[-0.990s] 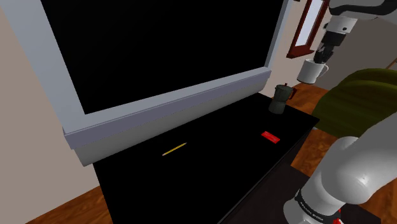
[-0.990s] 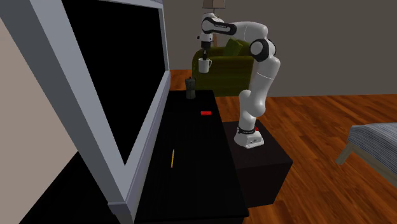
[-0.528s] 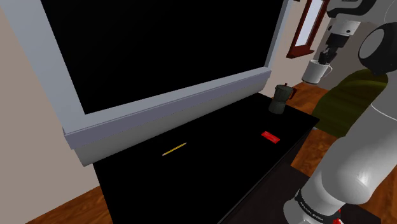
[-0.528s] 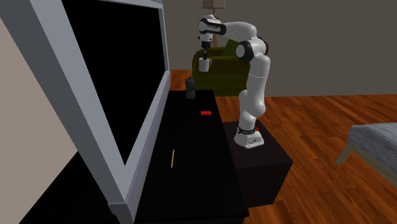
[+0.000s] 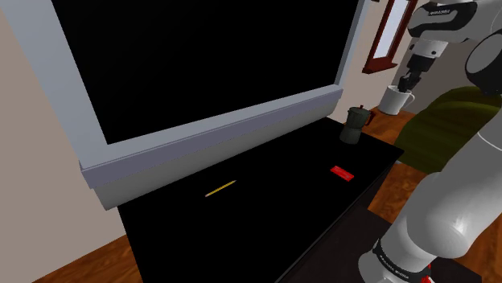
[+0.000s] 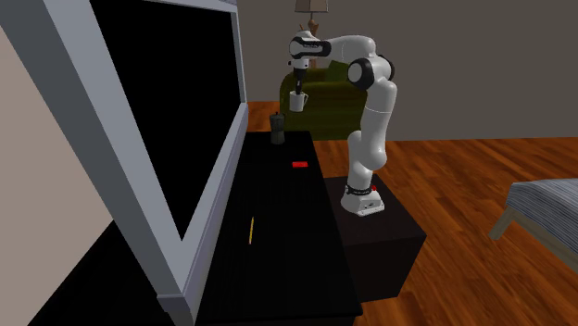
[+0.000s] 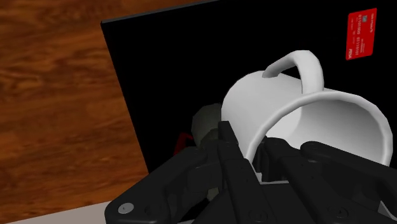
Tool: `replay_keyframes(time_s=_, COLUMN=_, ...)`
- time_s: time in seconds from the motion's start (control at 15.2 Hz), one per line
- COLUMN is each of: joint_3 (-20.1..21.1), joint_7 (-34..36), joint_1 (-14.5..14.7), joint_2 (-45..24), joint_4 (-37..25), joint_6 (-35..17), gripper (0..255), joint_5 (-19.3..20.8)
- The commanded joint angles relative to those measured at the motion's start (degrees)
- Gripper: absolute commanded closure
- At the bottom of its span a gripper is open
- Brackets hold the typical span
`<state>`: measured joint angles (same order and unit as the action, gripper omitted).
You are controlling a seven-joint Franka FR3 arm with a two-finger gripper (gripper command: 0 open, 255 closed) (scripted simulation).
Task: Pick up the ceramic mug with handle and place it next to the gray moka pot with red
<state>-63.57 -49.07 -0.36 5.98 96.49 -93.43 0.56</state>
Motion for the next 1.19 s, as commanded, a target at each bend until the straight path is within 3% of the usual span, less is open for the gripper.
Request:
replay_keyframes(time_s=0.0, joint_3=0.28, joint_7=0.31, joint_1=-0.05, joint_2=0.61, joint_4=1.86, joint_6=-1.61, gripper=255, joint_5=0.52)
replay_keyframes(time_s=1.12, joint_3=-0.42, joint_7=-0.39, joint_1=-0.33, joint_2=0.65, joint_4=14.97, joint_6=-14.69, gripper=255, joint_5=0.66)
